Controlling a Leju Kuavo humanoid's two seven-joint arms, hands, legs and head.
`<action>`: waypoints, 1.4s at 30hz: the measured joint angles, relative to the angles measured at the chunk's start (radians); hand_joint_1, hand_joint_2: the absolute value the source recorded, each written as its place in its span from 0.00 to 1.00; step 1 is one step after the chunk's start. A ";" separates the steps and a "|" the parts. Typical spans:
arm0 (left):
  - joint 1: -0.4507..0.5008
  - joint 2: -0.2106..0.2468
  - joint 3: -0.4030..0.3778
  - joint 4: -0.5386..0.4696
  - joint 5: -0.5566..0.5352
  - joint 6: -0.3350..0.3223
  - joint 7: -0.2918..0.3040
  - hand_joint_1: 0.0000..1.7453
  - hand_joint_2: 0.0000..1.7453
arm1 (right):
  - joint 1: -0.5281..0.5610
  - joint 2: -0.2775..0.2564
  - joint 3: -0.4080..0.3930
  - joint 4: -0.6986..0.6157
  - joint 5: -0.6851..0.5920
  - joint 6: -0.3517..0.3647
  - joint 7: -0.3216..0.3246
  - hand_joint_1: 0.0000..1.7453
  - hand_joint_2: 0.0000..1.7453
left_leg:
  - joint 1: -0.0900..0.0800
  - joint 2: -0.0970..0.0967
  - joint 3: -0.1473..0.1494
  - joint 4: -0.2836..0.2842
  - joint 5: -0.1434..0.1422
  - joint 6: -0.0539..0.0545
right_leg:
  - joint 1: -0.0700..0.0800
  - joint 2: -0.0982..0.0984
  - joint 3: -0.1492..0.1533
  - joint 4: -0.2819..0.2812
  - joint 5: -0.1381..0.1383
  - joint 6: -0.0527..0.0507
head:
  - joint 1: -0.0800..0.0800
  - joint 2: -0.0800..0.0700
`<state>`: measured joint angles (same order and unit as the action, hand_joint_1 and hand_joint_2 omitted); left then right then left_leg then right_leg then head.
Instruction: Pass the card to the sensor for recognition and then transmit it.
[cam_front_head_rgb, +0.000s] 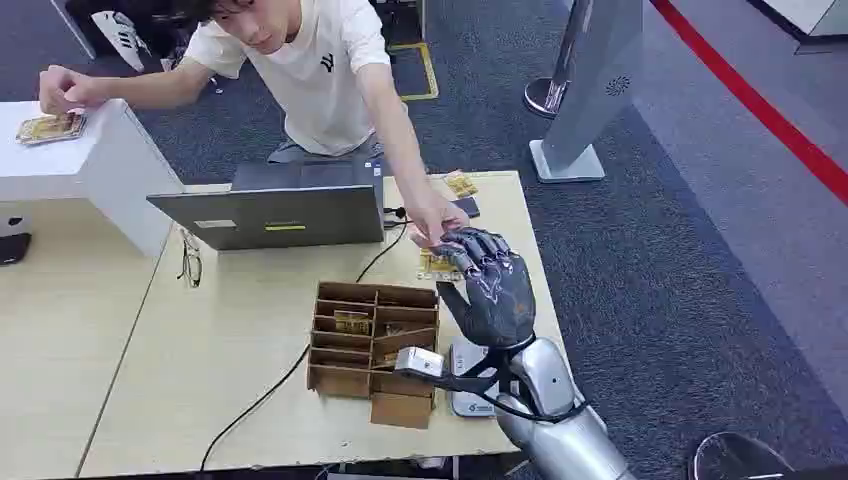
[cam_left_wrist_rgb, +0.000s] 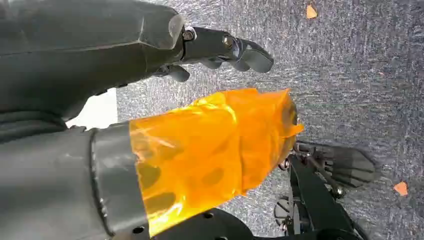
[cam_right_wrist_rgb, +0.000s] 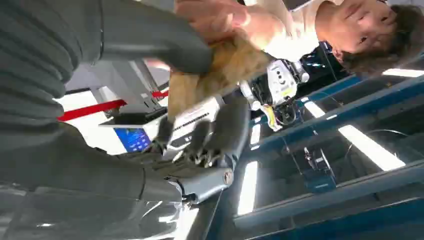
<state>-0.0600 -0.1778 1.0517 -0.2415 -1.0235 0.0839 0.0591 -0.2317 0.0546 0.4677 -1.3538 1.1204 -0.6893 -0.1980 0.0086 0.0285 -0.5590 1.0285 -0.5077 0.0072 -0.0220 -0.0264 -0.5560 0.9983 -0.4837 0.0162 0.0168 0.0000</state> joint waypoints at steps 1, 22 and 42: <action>0.000 0.000 -0.001 0.000 0.000 0.000 0.000 0.00 0.00 | 0.000 0.000 -0.001 0.001 -0.001 0.000 0.000 1.00 1.00 | 0.000 0.000 0.000 0.000 0.000 0.000 | 0.000 0.000 0.000 0.000 0.000 0.000 | 0.000 0.000; 0.001 0.000 -0.006 0.000 0.002 -0.002 0.003 0.00 0.00 | 0.005 0.006 0.001 0.004 -0.166 0.004 0.027 1.00 1.00 | 0.000 0.000 0.000 0.000 0.000 0.000 | 0.000 0.000 0.000 0.000 0.000 0.000 | 0.000 0.000; 0.017 -0.011 0.027 0.000 0.076 0.008 0.003 0.00 0.00 | 0.233 0.006 -0.195 -0.232 -0.885 0.261 -0.026 1.00 1.00 | 0.000 -0.001 -0.001 0.000 0.000 0.000 | 0.000 -0.001 -0.001 -0.001 0.000 0.000 | 0.000 0.000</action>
<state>-0.0428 -0.1888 1.0792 -0.2415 -0.9480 0.0923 0.0622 0.0016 0.0603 0.2723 -1.5858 0.2357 -0.4287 -0.2235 0.0085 0.0272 -0.5598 1.0285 -0.5079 0.0073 -0.0220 -0.0271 -0.5569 0.9977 -0.4839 0.0163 0.0168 0.0000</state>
